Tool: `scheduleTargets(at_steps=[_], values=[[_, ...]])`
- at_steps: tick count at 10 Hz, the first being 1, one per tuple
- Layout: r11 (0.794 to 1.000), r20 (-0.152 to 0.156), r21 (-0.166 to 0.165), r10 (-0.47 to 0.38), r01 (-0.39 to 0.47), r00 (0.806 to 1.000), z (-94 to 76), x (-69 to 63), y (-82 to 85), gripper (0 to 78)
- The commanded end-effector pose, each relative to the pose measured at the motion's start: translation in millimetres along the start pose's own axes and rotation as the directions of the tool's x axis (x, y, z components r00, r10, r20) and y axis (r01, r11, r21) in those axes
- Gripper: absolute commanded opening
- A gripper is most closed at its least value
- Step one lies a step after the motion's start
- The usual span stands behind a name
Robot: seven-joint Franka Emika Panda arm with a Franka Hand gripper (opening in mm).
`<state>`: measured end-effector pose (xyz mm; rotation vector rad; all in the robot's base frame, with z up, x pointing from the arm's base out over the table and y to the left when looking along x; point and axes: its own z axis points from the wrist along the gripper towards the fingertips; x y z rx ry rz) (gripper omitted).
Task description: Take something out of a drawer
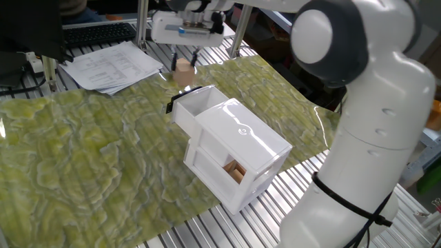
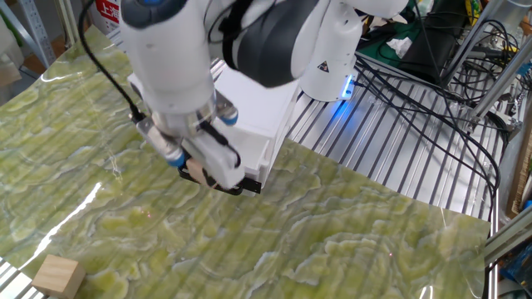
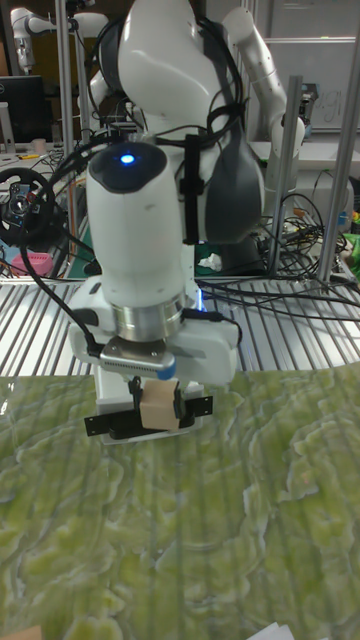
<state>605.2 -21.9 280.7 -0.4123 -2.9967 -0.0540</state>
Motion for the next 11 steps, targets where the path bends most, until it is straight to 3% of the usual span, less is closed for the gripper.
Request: scheduleTargets(at_steps=[1,5,11], values=[[1.000,0.016,0.002,0.015,-0.015,1.000,6.8,-13.6,17.4,1.2],[1.000,0.015,0.002,0.014,-0.014,1.000,9.3,-26.4,25.7,1.2],[1.000,0.011,-0.007,0.010,-0.009,1.000,27.4,-44.5,43.7,1.2]])
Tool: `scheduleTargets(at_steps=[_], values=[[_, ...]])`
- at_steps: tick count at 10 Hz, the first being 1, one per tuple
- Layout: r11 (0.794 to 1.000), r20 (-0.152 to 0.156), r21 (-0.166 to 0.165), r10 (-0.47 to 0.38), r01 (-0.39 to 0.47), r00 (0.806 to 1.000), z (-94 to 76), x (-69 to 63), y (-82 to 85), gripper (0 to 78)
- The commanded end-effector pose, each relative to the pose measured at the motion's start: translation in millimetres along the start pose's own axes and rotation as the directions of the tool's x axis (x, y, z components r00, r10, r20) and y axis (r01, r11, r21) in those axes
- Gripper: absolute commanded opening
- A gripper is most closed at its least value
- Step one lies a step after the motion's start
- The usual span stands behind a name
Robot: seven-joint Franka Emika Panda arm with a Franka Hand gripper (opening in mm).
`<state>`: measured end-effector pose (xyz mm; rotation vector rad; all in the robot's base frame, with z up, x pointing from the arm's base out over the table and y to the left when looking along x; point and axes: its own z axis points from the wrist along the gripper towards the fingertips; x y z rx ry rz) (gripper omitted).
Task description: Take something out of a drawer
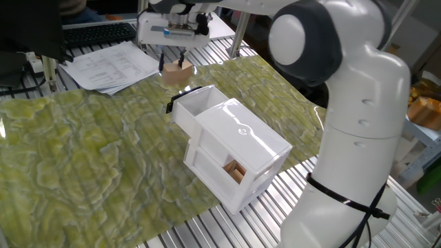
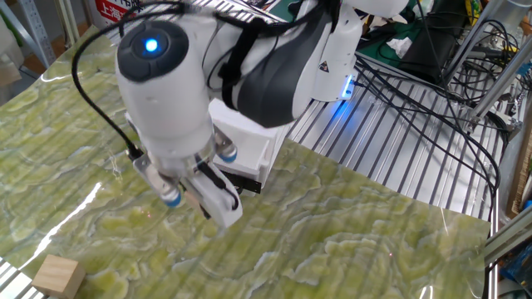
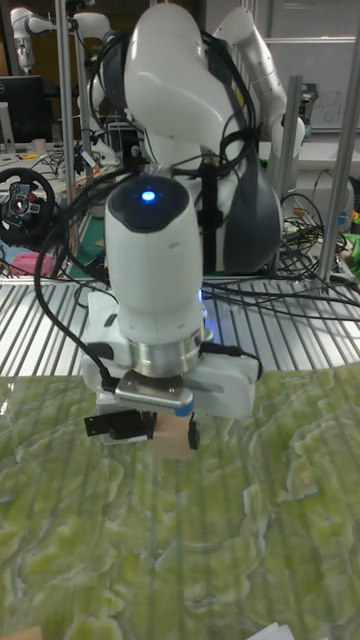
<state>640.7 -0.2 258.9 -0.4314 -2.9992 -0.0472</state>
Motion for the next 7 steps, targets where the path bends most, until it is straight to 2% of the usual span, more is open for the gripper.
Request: scheduleTargets(at_steps=[1,7], values=[[1.000,0.005,-0.011,-0.005,0.005,1.000,11.3,-16.2,15.4,1.2],[0.999,0.000,-0.026,-0.023,0.023,1.000,25.0,-25.9,17.0,1.2]])
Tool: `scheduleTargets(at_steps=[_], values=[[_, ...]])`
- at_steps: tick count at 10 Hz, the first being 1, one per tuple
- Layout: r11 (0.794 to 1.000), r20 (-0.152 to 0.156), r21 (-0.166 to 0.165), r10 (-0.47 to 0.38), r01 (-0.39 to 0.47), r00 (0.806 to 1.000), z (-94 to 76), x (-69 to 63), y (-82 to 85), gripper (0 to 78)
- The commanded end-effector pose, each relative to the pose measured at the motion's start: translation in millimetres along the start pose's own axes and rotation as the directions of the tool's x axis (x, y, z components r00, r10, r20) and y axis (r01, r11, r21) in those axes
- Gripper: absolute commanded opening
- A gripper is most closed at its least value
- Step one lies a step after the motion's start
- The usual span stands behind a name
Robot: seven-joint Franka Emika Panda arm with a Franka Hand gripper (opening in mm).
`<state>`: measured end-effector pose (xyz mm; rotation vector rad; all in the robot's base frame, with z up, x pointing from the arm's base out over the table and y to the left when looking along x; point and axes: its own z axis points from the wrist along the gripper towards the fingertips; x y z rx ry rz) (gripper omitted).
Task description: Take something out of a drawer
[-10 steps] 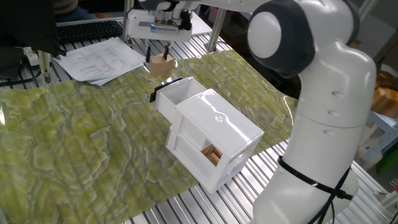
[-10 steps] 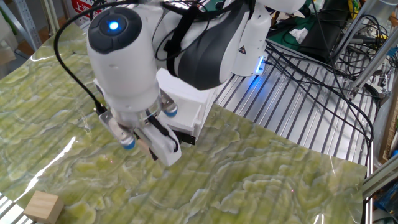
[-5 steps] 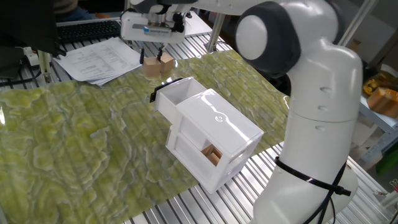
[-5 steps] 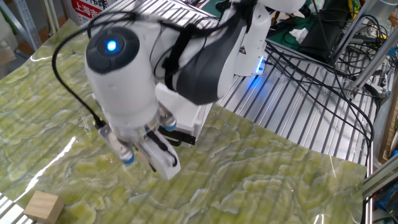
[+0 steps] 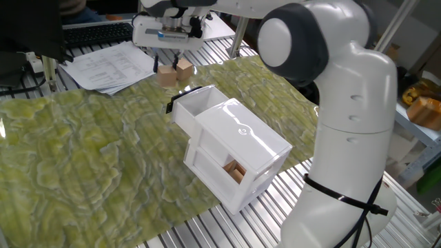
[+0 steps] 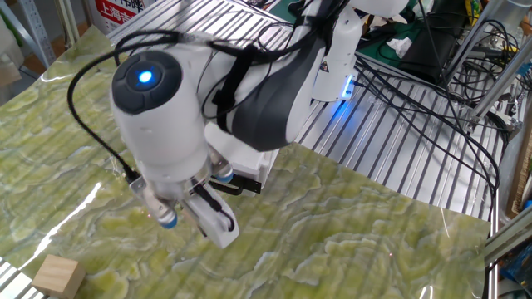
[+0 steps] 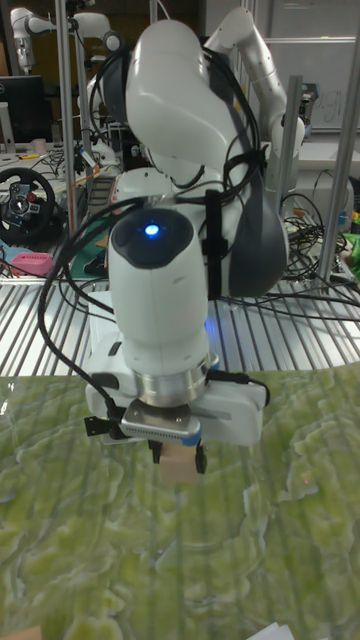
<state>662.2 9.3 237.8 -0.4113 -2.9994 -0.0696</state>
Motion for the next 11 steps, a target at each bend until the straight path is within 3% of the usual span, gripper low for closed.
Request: scheduleTargets(at_steps=[1,11], values=[[1.000,0.004,-0.013,-0.012,0.012,1.000,8.0,-6.5,2.0,1.2],[0.999,0.032,-0.020,-0.034,0.034,0.999,55.8,-15.3,8.2,1.2]])
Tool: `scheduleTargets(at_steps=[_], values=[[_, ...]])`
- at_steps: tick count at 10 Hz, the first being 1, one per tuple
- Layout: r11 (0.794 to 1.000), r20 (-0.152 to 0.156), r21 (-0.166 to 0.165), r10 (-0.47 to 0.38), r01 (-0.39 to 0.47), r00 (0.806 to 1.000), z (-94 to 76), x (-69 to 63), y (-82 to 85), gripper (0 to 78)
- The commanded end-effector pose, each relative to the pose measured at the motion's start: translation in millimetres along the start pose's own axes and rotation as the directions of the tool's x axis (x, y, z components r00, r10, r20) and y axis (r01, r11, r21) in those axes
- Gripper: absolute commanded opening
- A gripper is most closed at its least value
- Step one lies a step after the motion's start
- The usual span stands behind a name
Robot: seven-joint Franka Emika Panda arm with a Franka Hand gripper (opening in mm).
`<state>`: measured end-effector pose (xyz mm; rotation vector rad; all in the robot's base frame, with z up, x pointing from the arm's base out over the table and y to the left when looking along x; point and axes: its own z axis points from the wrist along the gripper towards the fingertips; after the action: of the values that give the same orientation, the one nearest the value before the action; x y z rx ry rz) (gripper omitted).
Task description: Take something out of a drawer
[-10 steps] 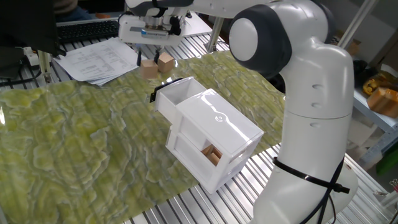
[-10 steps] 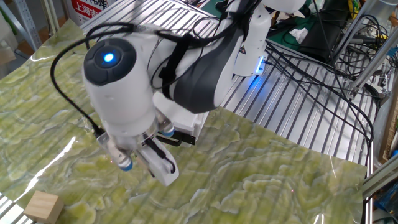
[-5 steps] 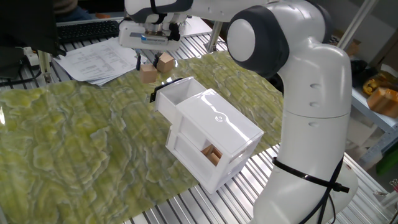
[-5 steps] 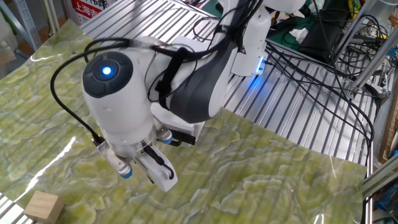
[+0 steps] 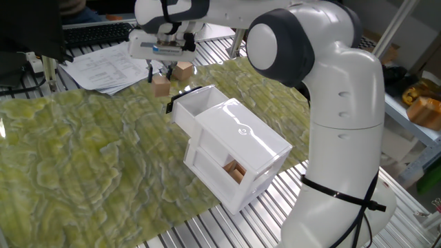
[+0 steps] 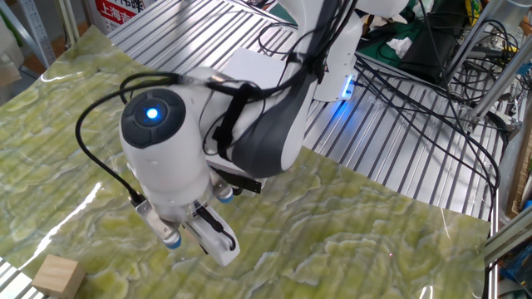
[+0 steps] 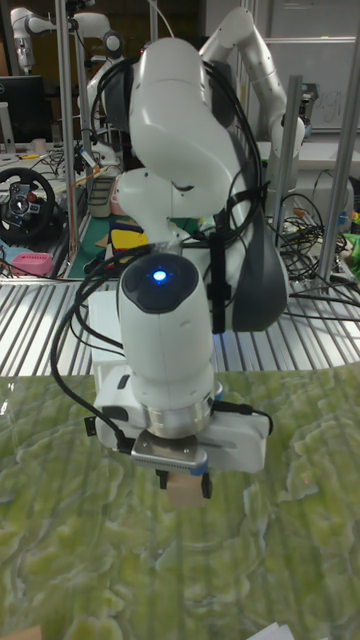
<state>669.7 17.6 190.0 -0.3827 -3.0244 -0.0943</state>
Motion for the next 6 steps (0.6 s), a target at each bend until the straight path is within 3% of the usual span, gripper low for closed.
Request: scheduleTargets(at_steps=[1,3,6], values=[[1.000,0.013,-0.003,-0.022,0.022,1.000,14.2,-7.0,-1.6,1.2],[0.999,0.011,0.000,-0.038,0.038,0.999,26.3,-8.9,-2.3,1.2],[0.999,0.034,0.000,-0.037,0.037,0.999,42.9,-6.9,-0.6,1.2]])
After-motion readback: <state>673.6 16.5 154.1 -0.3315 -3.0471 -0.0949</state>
